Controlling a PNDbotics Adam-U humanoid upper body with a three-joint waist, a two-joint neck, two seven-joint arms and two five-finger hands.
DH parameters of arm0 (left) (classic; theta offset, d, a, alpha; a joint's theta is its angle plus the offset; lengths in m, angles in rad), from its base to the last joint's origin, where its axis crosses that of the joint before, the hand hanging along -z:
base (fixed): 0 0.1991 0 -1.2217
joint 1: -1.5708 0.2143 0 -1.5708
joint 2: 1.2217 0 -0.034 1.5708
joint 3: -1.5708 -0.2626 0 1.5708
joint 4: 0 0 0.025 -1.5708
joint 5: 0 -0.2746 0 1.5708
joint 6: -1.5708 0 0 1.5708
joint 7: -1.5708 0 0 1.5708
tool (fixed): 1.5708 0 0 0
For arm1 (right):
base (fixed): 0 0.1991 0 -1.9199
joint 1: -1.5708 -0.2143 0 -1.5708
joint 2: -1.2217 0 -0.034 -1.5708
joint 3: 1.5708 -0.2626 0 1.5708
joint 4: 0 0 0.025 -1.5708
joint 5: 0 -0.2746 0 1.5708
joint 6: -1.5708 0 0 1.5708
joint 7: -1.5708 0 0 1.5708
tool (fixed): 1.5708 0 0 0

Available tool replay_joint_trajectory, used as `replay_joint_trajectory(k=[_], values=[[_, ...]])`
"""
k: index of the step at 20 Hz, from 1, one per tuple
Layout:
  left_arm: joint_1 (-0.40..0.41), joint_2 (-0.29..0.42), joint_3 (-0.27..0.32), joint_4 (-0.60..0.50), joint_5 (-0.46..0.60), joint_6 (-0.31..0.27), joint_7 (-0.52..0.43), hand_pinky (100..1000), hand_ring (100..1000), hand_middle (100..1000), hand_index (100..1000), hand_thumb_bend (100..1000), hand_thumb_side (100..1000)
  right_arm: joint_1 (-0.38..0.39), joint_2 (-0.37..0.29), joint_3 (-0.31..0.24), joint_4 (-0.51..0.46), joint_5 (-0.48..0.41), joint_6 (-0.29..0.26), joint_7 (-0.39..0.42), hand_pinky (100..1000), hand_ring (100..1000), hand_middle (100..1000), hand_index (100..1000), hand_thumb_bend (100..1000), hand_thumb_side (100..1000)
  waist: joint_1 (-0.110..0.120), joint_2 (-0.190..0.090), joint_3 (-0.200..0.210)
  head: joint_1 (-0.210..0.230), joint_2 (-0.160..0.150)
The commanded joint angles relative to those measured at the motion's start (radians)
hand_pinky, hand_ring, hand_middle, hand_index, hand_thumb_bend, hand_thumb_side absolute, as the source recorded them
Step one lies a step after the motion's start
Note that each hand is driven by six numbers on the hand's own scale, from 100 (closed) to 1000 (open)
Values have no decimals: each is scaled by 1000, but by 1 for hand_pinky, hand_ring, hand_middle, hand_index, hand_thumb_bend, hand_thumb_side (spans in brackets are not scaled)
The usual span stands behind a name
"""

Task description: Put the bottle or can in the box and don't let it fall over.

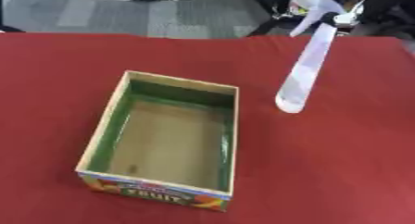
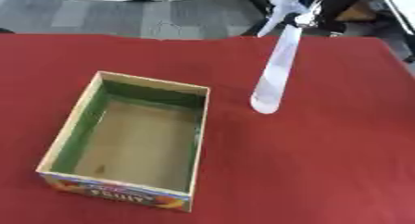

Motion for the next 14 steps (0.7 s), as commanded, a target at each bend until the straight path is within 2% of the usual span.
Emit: replay_joint_trajectory(k=[1, 6, 7, 14], values=[[-8, 10, 9, -20, 0, -1, -1, 664, 771, 777, 773, 128, 690, -17, -31, -14, -12, 9, -3, -21, 705, 492, 518, 618, 172, 100, 2, -13, 0, -3, -12], [-8, 10, 9, -20, 0, 0, -3, 664, 771, 777, 773, 128, 690, -17, -31, -12, -11, 10, -4, -39, 705, 492, 518, 618, 172, 100, 2, -13, 0, -3, -12], [-8, 10, 9, -20, 0, -1, -3, 664, 770, 775, 773, 126, 691, -17, -31, -13, -12, 10, -4, -42, 677, 459, 479, 564, 158, 100, 2, -13, -1, -4, -12], [-8, 9, 10, -20, 1, -3, -4, 663, 768, 772, 773, 119, 696, -16, -31, -10, -20, 29, -28, -79, 647, 410, 422, 505, 183, 100, 1, -13, 0, -9, -11]])
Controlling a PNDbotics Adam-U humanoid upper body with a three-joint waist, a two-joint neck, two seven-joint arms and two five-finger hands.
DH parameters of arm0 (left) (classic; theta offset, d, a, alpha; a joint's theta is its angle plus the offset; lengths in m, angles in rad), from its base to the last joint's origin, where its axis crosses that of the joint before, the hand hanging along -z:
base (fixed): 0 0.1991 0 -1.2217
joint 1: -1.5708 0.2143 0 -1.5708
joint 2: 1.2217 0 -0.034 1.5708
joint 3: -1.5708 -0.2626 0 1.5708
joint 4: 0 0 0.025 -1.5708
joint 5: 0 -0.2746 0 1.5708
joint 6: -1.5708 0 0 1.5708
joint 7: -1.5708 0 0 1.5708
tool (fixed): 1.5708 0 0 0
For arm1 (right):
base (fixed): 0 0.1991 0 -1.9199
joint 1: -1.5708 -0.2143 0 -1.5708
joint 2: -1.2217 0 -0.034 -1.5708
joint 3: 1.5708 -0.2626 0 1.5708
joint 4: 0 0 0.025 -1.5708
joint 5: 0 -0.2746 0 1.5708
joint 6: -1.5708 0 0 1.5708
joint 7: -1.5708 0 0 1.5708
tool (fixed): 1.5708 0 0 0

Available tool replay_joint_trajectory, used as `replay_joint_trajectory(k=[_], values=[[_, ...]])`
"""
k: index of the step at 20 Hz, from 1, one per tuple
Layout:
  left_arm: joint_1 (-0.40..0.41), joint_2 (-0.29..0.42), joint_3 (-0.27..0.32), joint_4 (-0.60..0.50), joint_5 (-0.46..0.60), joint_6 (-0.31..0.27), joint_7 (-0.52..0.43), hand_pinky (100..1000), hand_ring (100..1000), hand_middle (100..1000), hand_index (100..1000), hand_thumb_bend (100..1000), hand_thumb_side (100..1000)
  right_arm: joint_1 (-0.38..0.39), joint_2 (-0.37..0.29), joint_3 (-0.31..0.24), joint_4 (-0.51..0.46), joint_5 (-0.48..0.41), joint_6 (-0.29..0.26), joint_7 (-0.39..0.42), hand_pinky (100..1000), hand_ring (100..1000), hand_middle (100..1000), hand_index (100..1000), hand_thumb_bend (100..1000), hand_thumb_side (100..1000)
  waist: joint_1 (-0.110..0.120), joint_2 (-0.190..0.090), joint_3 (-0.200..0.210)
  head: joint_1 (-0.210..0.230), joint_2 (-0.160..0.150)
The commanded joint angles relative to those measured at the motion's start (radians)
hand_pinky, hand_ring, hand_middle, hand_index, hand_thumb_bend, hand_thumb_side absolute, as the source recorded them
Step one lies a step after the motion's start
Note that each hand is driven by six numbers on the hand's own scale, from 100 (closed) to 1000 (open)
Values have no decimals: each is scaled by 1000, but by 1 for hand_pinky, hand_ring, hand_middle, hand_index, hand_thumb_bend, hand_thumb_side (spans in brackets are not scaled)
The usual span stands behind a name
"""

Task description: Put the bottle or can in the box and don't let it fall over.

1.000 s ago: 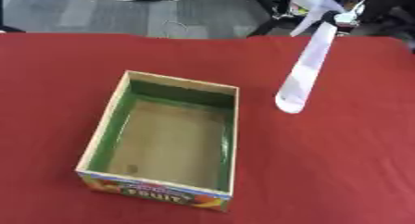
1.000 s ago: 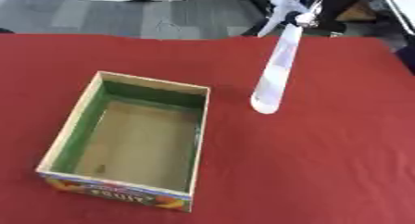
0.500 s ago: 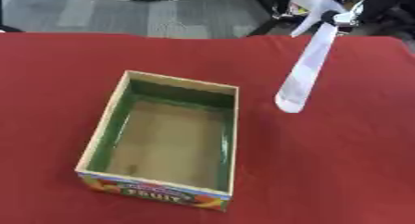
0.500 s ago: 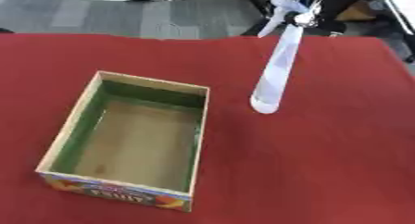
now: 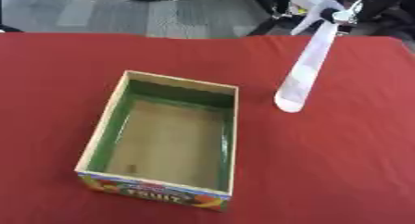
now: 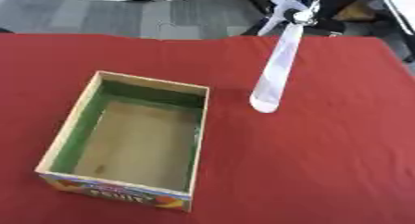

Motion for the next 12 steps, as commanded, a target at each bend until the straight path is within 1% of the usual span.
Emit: replay_joint_trajectory(k=[1, 5, 12], values=[[-8, 16, 10, -20, 1, -3, -4, 663, 768, 771, 773, 117, 697, -16, -31, -9, -20, 12, -12, -13, 640, 394, 403, 489, 179, 100, 1, -13, 0, -4, -11], [-7, 16, 11, -20, 1, -4, -6, 663, 768, 770, 773, 114, 698, -19, -30, -11, -19, 10, -20, -20, 616, 324, 319, 410, 139, 100, 2, -14, -1, -6, -10], [-6, 16, 12, -20, 1, -6, -6, 664, 768, 770, 773, 116, 696, -22, -30, -17, -22, -7, -20, -23, 606, 307, 301, 393, 118, 100, 0, -19, -5, -10, -7]])
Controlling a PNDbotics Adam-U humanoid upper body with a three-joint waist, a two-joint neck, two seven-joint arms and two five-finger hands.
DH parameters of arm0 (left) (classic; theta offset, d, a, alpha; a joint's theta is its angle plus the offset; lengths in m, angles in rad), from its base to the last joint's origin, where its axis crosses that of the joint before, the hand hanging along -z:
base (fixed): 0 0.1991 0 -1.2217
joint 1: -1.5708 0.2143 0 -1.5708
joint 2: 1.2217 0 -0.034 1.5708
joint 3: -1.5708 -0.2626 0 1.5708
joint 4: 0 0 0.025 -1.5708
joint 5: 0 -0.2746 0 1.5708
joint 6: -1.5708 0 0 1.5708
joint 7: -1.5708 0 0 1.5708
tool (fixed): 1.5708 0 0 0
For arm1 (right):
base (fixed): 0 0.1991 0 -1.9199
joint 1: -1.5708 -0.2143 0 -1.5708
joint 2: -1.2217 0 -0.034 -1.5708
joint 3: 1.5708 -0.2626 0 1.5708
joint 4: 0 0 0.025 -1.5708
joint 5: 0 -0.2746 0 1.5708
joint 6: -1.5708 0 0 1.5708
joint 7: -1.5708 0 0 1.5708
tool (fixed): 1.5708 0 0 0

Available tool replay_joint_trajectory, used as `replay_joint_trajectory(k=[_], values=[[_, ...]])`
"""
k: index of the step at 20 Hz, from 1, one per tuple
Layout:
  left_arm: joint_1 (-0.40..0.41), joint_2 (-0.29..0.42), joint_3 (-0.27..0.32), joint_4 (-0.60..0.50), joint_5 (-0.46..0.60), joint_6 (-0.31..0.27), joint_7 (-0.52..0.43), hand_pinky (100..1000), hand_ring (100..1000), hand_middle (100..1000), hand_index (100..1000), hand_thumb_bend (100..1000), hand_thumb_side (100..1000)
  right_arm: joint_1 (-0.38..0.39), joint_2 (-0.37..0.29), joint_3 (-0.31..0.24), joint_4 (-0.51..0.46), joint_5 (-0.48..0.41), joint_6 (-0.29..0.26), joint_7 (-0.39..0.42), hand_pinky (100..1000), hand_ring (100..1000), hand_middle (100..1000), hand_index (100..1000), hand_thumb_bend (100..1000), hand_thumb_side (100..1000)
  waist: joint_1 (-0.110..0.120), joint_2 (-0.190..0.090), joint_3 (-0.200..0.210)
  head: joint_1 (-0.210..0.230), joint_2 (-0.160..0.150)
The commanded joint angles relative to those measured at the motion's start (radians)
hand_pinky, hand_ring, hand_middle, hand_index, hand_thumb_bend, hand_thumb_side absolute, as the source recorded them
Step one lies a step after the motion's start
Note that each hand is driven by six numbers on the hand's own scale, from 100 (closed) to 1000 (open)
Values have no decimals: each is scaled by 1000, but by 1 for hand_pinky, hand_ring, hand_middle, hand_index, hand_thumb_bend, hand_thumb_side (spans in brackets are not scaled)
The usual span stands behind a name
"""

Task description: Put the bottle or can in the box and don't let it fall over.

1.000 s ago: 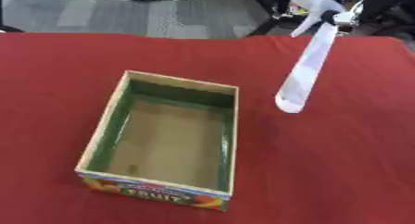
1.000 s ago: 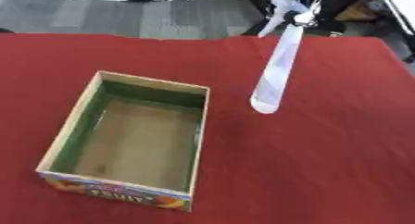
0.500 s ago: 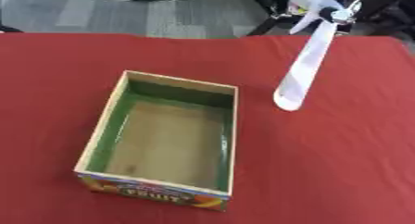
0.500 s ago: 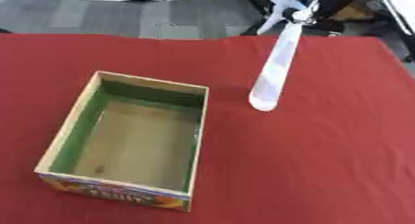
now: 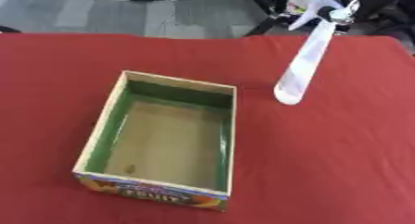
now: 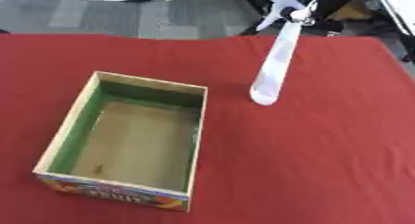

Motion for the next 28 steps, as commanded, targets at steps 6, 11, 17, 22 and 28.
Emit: replay_joint_trajectory(k=[6, 11, 17, 22, 28], values=[[-6, 17, 14, -20, 1, -3, -2, 664, 769, 770, 773, 117, 695, -26, -32, -23, -27, -27, 5, -8, 599, 301, 295, 388, 101, 100, -4, -24, -4, -1, -4], [-5, 16, 15, -20, 1, -3, -2, 664, 769, 770, 773, 117, 696, -28, -33, -26, -32, -33, 11, -14, 590, 293, 286, 380, 100, 100, -7, -28, -5, -2, -4], [-4, 18, 16, -20, 1, -3, -1, 665, 770, 770, 773, 118, 695, -38, -33, -30, -41, -49, 17, -14, 587, 289, 284, 378, 100, 100, -11, -35, -11, -1, 3], [-1, 21, 18, -20, 1, -4, 1, 666, 771, 771, 773, 121, 689, -55, -28, -31, -60, -73, 22, -20, 585, 288, 282, 376, 100, 100, -13, -45, -19, 5, 16], [3, 27, 19, -20, 1, -2, 2, 667, 773, 772, 773, 126, 684, -81, -19, -19, -88, -99, 32, -15, 584, 287, 281, 375, 100, 100, -20, -63, -30, 17, 34]])
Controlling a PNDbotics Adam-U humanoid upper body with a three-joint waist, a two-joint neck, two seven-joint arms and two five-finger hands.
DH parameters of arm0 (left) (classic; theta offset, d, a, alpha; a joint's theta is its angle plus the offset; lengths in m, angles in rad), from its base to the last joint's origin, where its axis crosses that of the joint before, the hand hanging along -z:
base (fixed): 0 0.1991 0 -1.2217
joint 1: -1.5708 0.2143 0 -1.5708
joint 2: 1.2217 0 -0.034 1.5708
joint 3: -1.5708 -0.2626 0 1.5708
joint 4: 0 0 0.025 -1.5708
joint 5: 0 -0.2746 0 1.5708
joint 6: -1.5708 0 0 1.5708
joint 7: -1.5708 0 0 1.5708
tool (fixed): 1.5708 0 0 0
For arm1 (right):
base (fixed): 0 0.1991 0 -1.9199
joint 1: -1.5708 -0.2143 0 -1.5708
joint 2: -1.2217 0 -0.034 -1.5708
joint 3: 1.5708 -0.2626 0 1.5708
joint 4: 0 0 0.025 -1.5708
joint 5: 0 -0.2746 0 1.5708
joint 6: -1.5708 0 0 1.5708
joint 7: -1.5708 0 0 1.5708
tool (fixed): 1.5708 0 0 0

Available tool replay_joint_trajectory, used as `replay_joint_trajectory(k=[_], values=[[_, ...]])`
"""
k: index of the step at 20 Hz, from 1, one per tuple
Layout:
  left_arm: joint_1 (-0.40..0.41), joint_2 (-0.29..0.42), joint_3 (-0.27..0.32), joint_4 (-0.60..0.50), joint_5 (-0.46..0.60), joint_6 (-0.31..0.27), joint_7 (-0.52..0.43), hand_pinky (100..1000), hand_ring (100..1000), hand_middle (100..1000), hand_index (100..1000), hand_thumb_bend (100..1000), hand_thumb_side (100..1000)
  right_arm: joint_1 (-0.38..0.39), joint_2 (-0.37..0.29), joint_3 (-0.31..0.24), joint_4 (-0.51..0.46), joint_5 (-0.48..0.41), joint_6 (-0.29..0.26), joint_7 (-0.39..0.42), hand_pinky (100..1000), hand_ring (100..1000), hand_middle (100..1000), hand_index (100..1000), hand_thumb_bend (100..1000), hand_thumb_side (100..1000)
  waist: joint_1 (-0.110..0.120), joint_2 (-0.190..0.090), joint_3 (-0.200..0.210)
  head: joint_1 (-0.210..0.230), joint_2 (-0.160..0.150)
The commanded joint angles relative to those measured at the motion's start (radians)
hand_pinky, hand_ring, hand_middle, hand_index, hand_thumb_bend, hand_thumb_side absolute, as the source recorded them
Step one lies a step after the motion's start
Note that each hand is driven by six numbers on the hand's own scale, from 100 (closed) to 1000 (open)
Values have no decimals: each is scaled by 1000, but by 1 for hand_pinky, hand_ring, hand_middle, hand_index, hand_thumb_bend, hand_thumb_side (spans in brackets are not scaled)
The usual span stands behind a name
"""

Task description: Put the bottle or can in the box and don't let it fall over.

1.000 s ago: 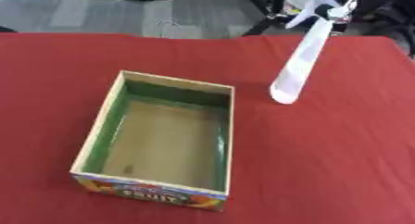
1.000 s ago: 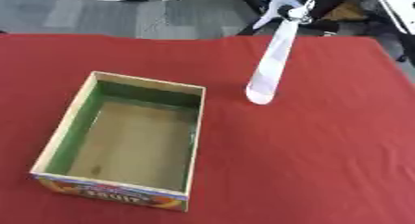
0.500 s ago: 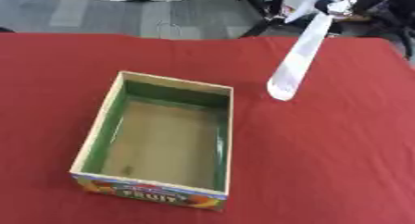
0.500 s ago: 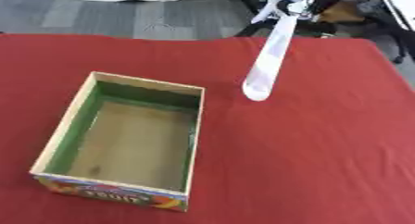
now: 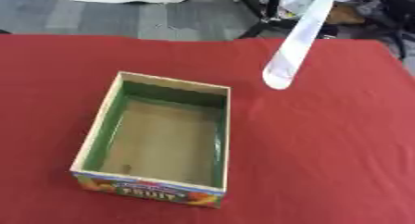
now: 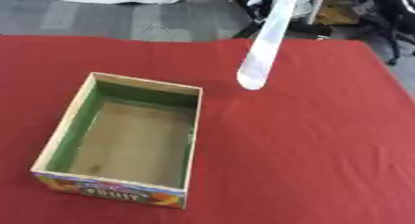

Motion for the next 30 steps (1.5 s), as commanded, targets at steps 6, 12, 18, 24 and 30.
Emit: replay_joint_trajectory(k=[6, 12, 18, 24, 30], values=[[-3, 32, 14, -19, 4, 2, 7, 669, 775, 775, 773, 135, 674, -66, 2, 18, -71, -52, 16, 16, 583, 286, 280, 373, 100, 100, -7, -47, -17, 35, 41], [-5, 36, 14, -15, 7, 3, 13, 672, 777, 777, 774, 143, 665, -105, 27, 52, -123, -95, 36, 38, 583, 286, 279, 372, 100, 100, -11, -68, -22, 71, 80], [-8, 39, 15, -12, 10, 2, 17, 673, 778, 777, 773, 150, 656, -132, 48, 76, -169, -132, 54, 56, 585, 286, 279, 371, 100, 100, -17, -90, -20, 77, 98], [-9, 40, 16, -11, 12, 1, 16, 675, 779, 776, 773, 155, 650, -158, 76, 90, -199, -164, 72, 60, 584, 285, 278, 370, 104, 100, -27, -109, -18, 71, 104], [-13, 37, 20, -12, 13, 0, 20, 676, 780, 778, 774, 162, 647, -184, 112, 107, -203, -178, 85, 63, 582, 285, 278, 370, 109, 100, -34, -115, -12, 59, 102]])
